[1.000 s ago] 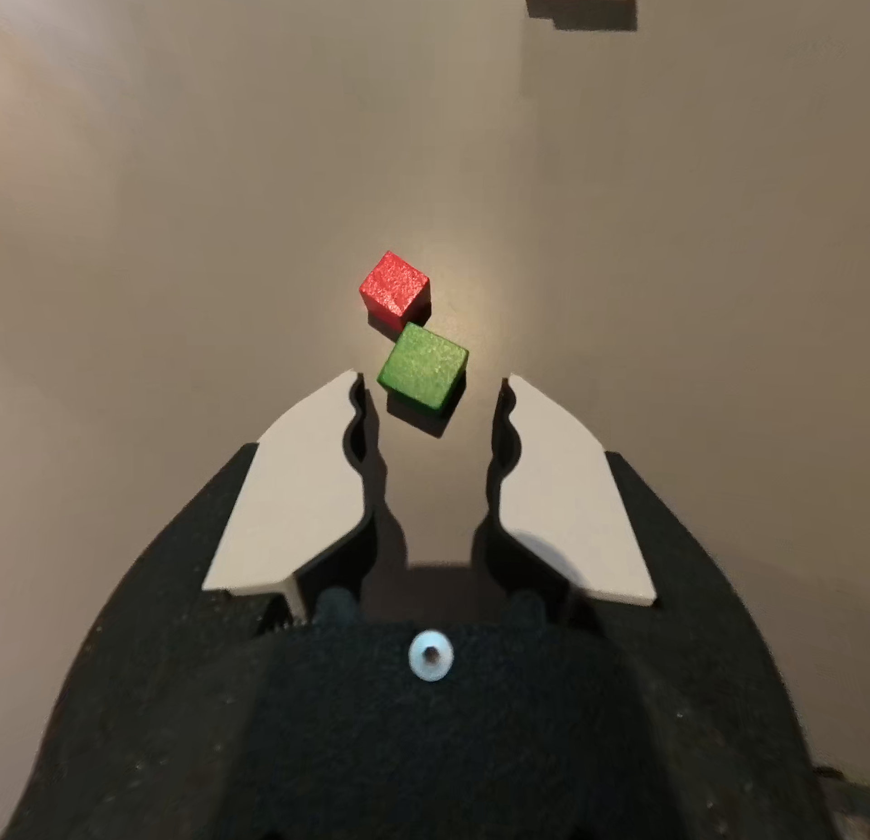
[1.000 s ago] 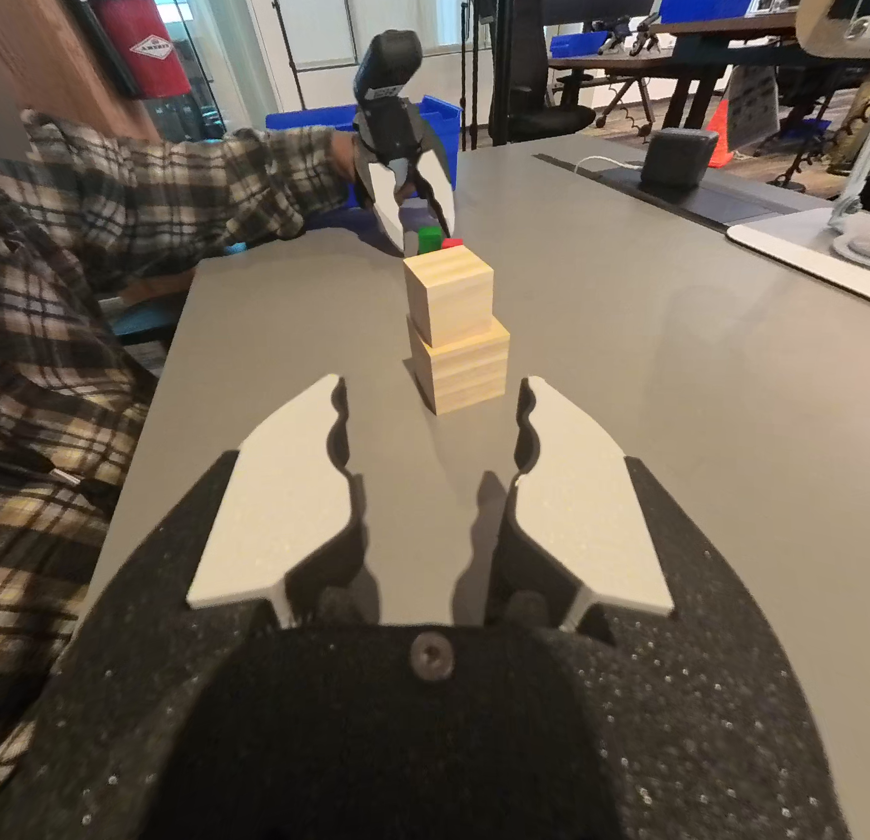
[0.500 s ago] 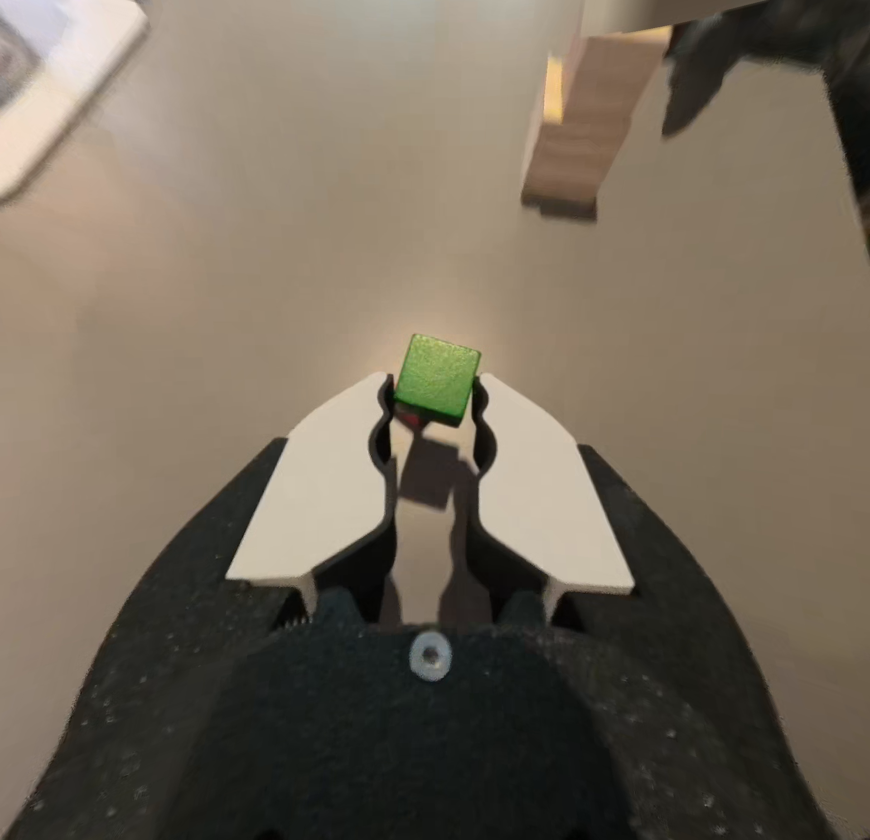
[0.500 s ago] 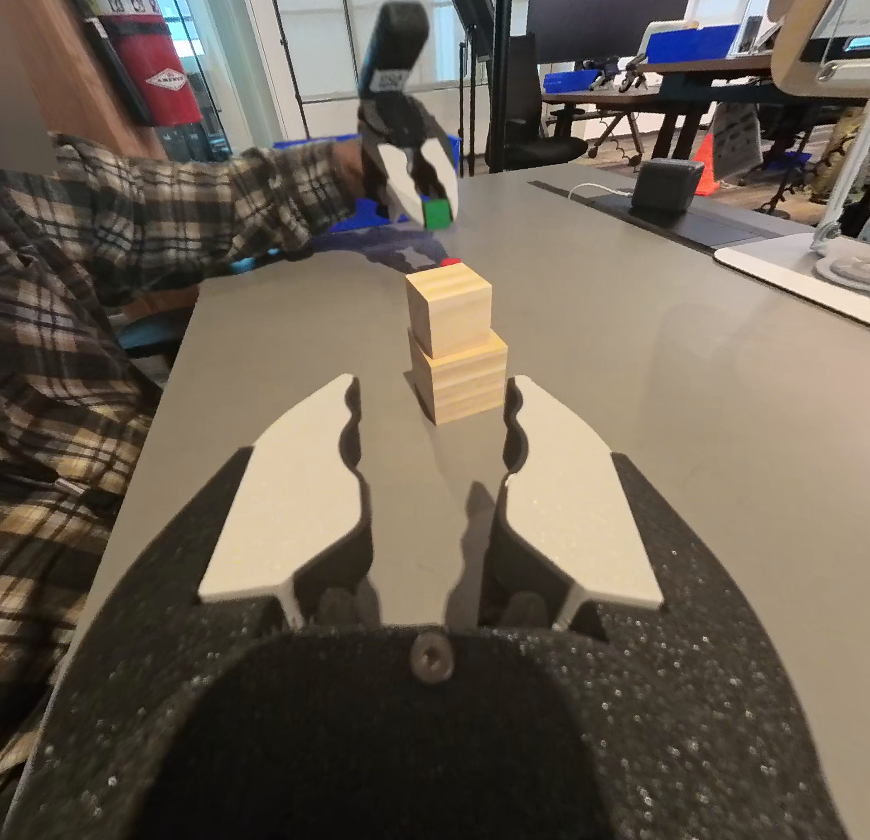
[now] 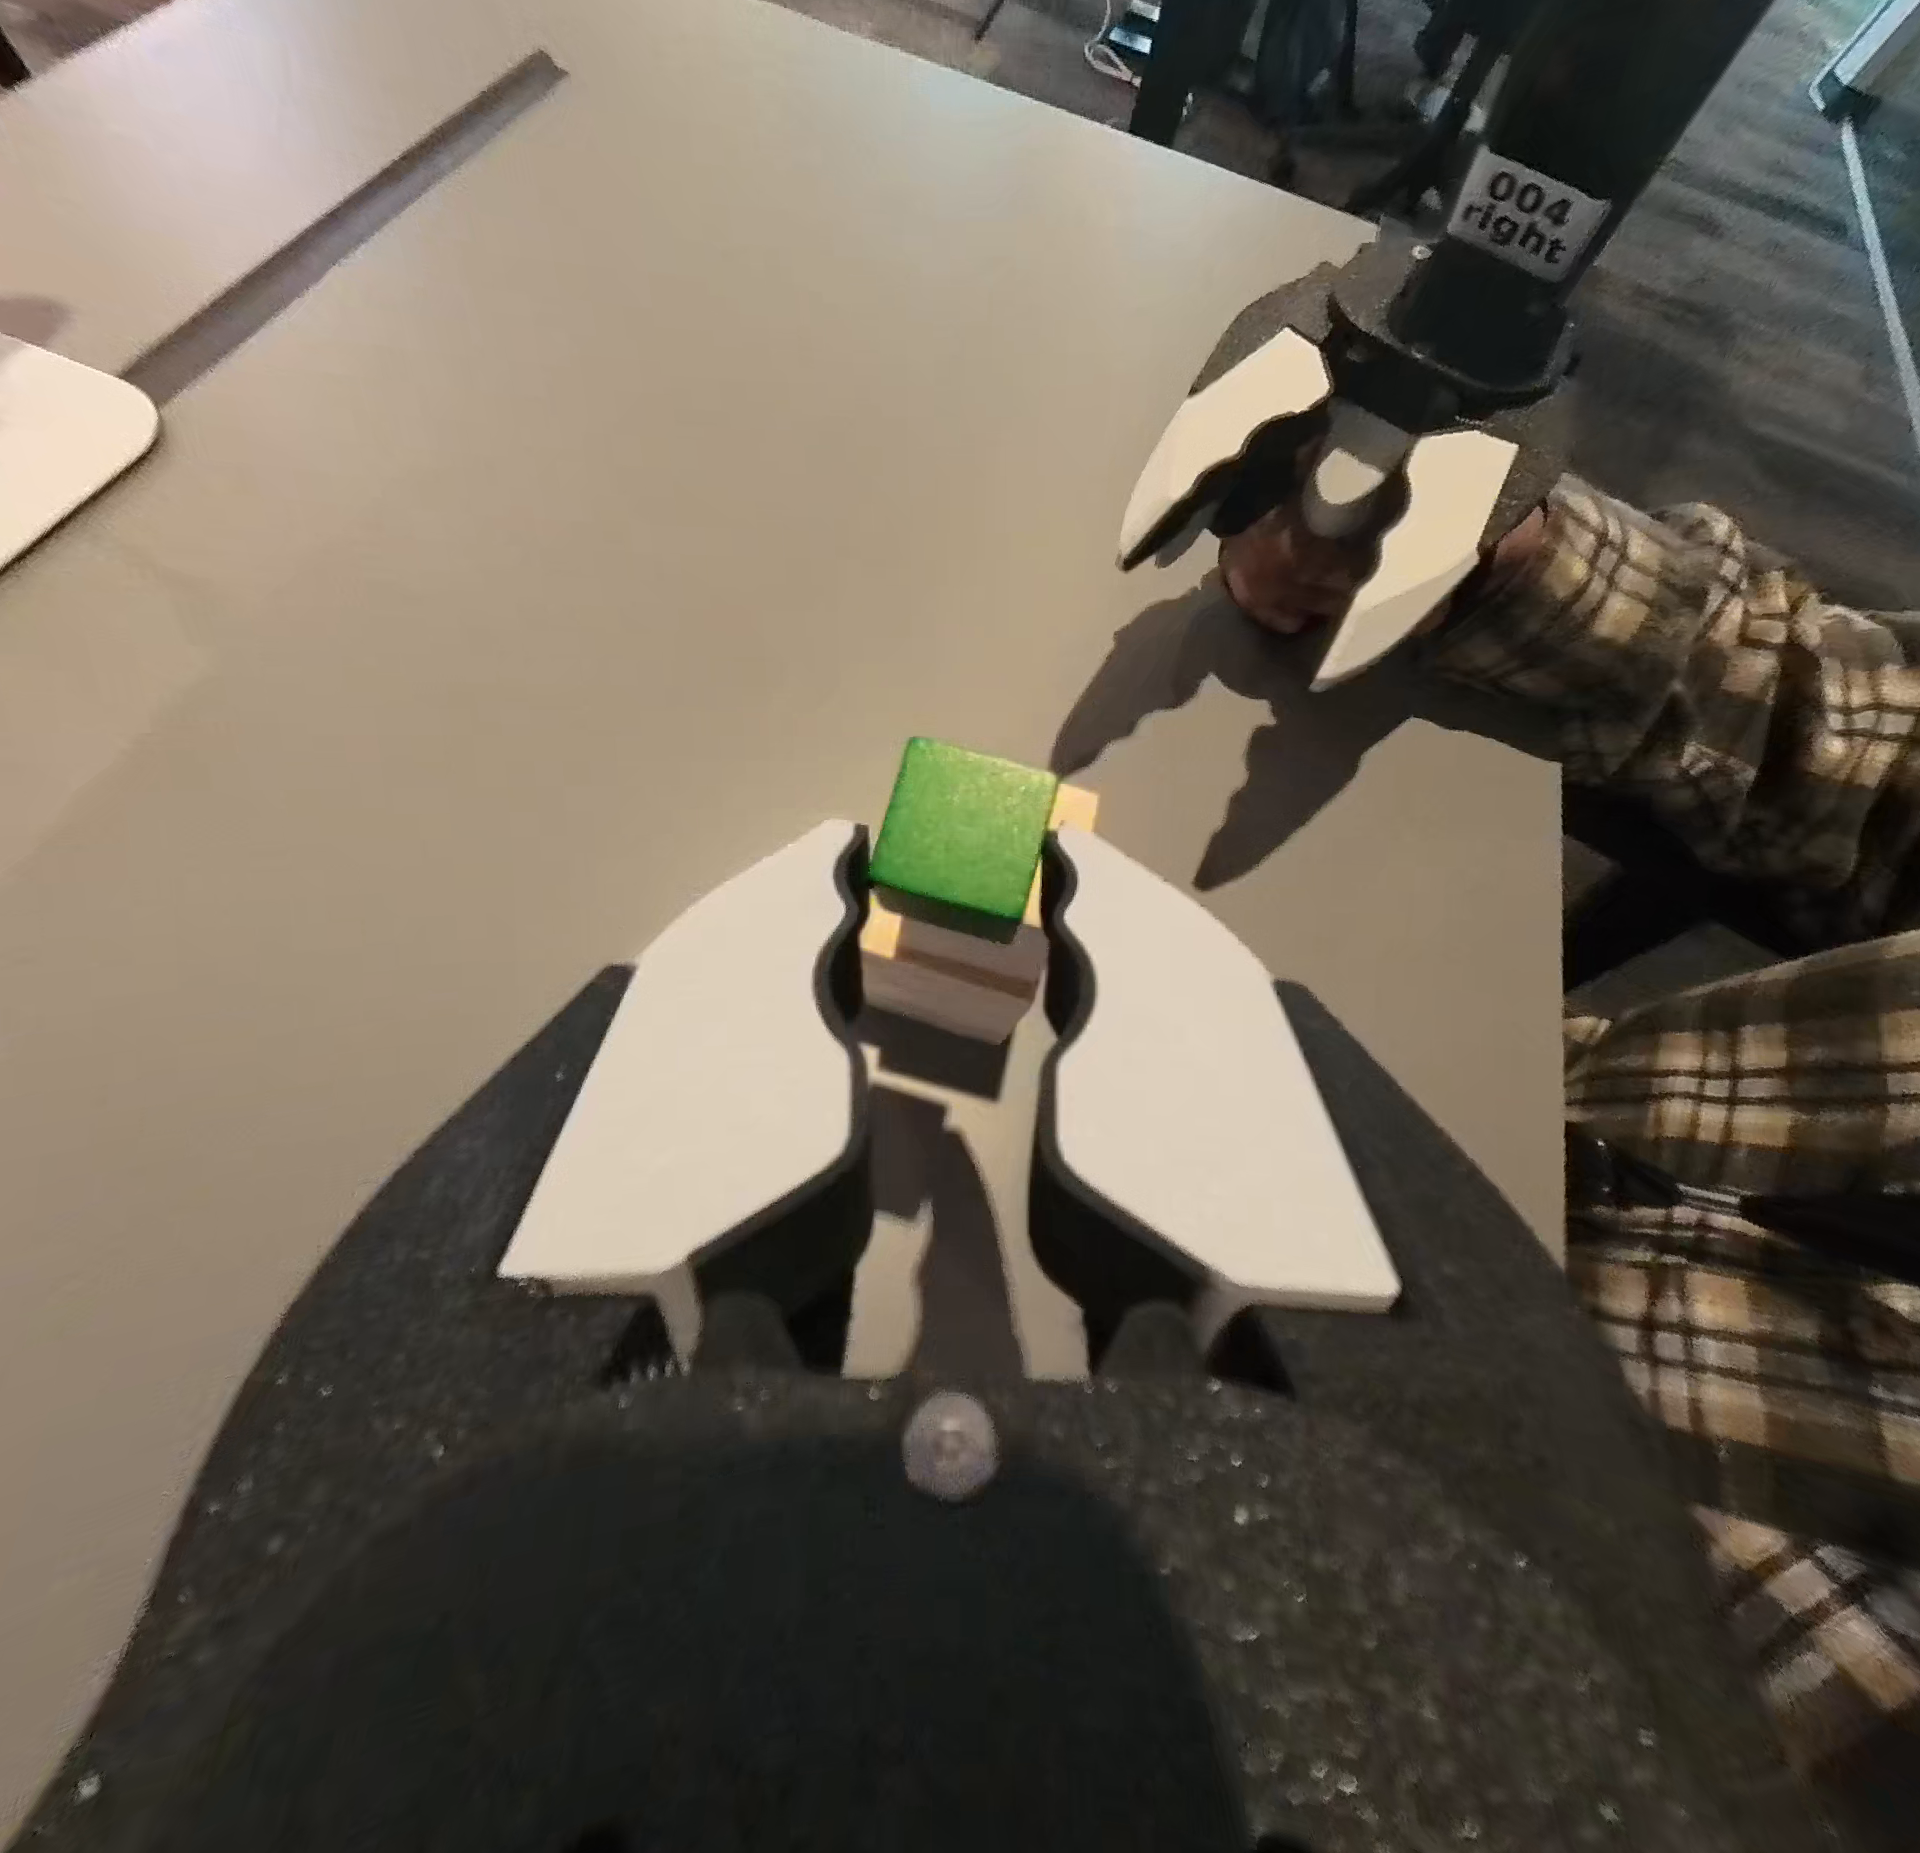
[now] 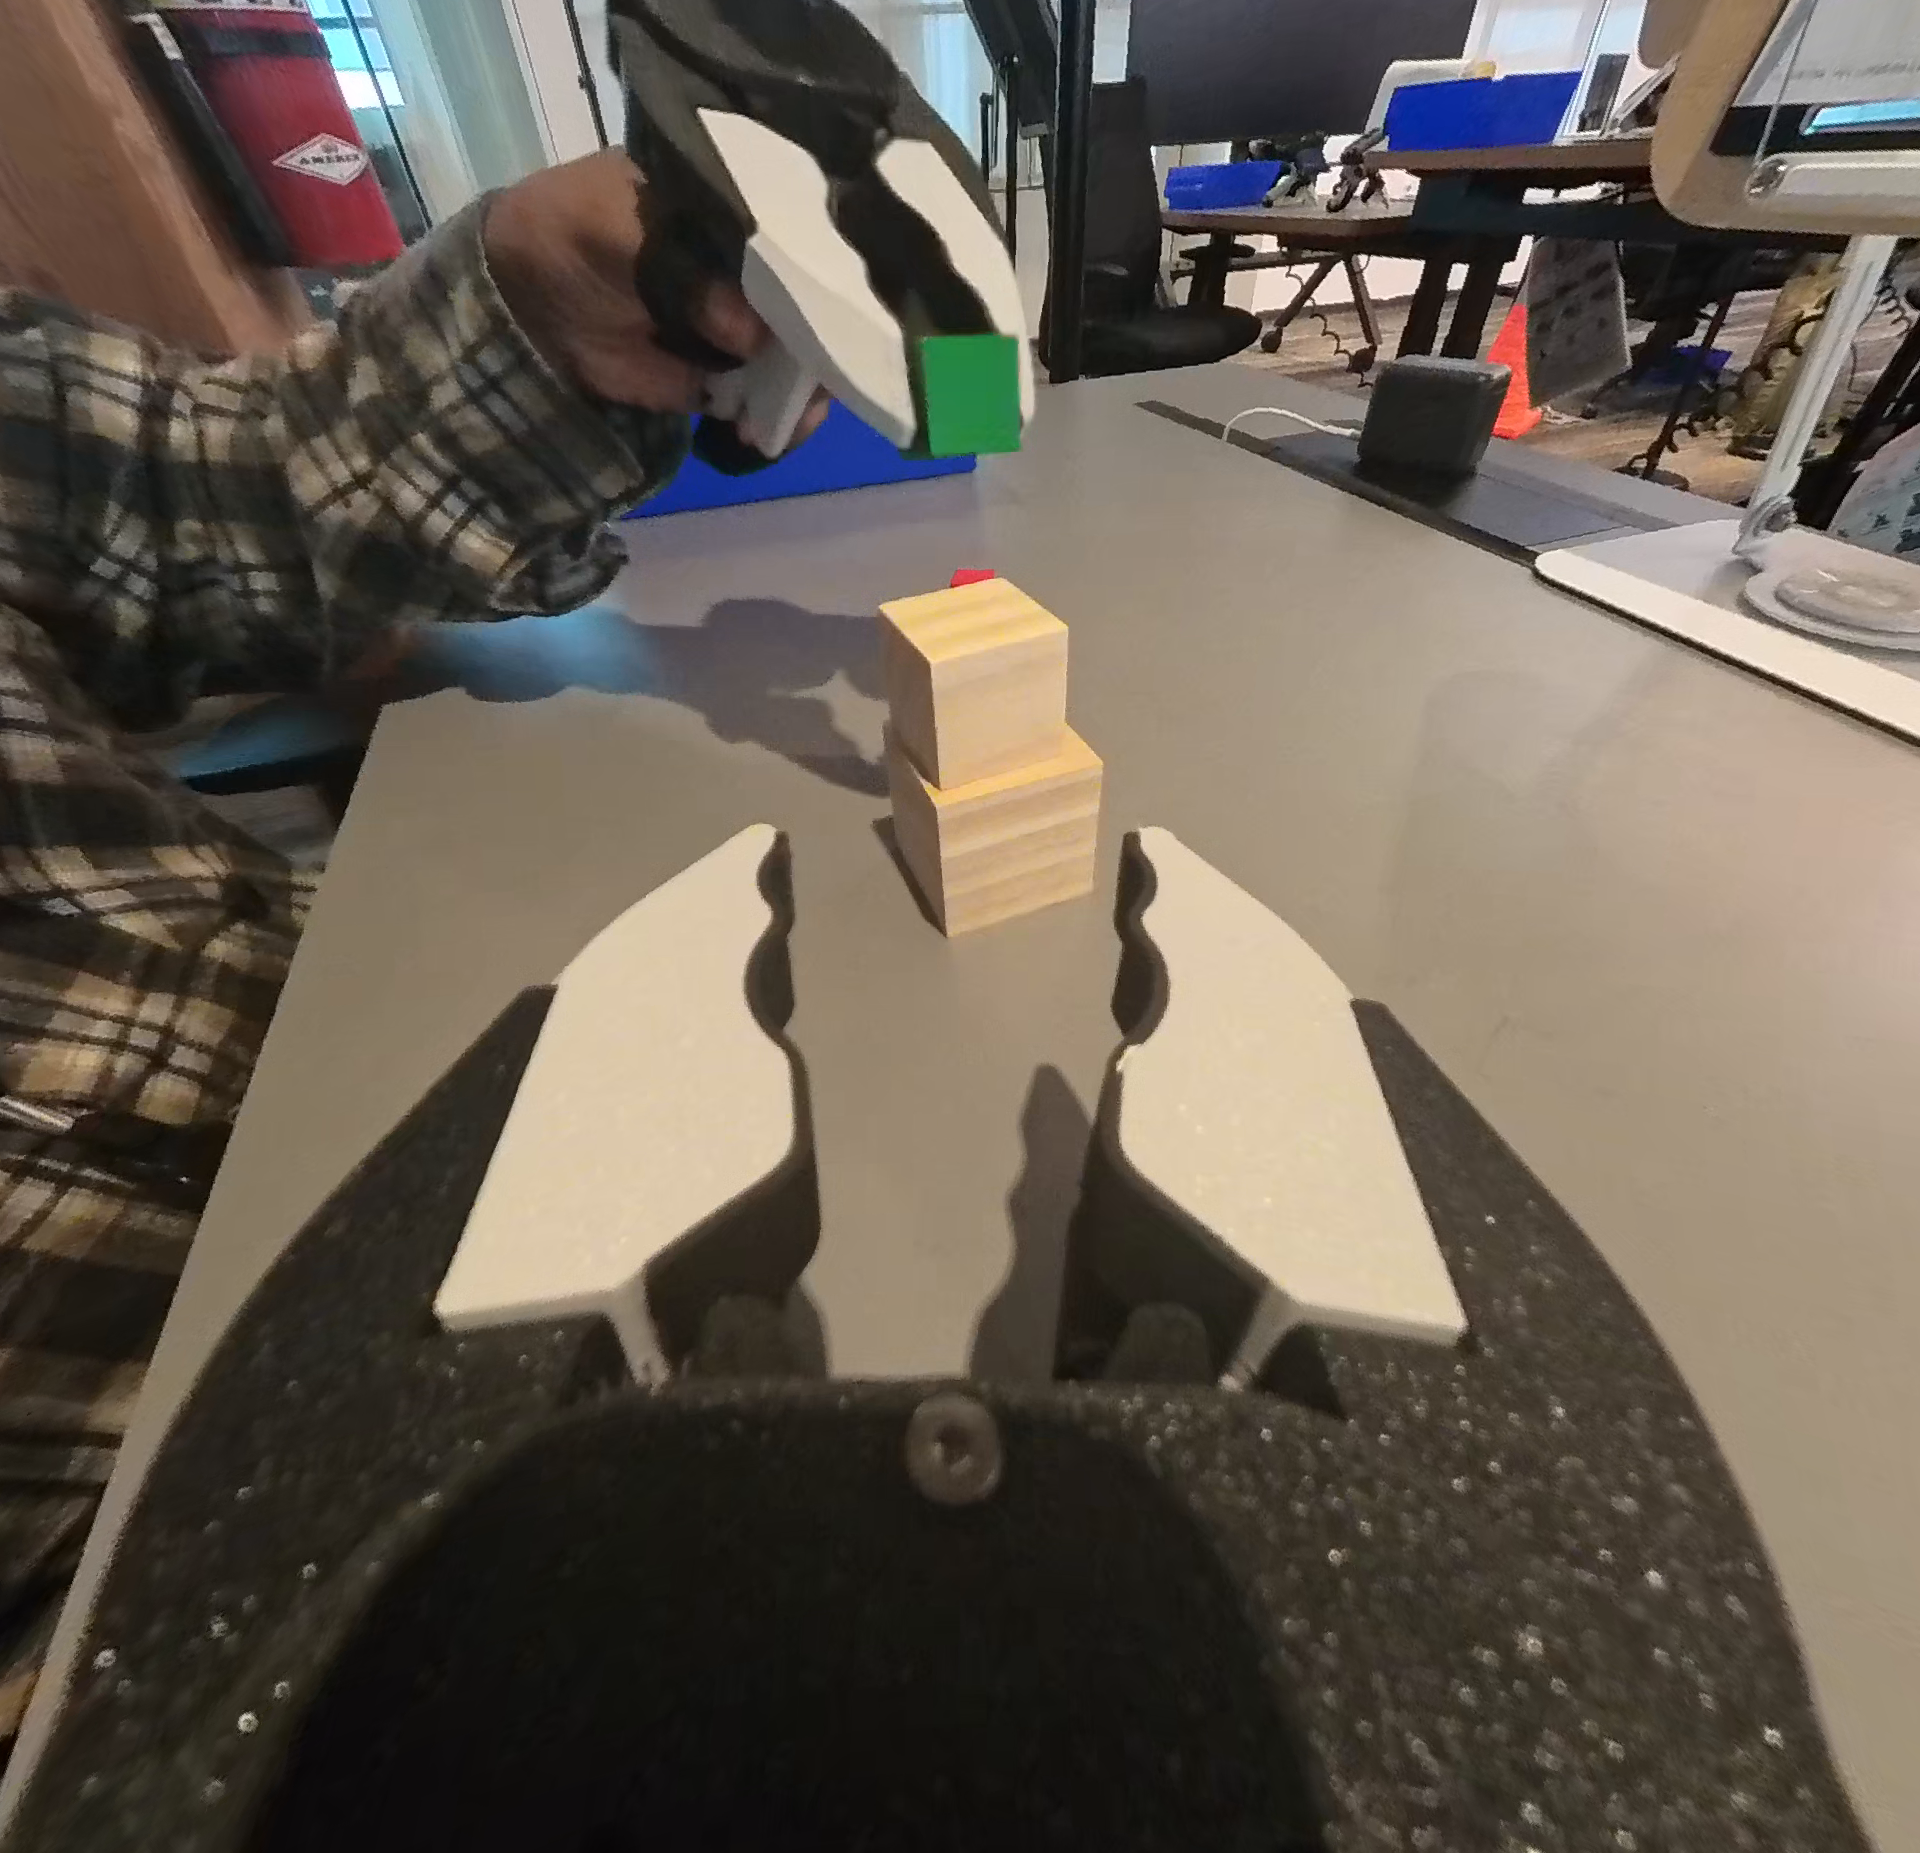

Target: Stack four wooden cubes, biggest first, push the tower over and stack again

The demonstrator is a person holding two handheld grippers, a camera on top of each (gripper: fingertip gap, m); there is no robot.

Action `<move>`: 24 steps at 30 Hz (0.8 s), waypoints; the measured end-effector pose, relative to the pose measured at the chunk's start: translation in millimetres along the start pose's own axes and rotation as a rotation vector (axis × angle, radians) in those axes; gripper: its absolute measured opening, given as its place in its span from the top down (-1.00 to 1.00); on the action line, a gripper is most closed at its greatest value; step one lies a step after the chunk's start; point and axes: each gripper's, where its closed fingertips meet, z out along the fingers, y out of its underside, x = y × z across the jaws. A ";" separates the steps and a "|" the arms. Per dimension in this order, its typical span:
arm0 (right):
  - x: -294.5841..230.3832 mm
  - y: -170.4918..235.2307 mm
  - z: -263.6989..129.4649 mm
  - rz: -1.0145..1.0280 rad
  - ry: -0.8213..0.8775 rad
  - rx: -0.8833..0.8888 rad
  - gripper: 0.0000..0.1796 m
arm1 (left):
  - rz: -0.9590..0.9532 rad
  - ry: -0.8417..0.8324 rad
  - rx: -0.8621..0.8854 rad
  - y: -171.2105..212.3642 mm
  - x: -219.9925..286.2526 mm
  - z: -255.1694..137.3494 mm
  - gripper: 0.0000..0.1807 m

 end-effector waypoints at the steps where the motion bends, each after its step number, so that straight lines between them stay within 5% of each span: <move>1: 0.0 0.6 0.6 -0.001 0.001 -0.006 0.34 | -0.012 0.004 -0.004 -0.6 0.8 2.9 0.66; 24: -0.2 2.0 2.3 0.008 -0.011 -0.017 0.35 | -0.017 0.018 -0.128 11.6 12.6 34.5 0.66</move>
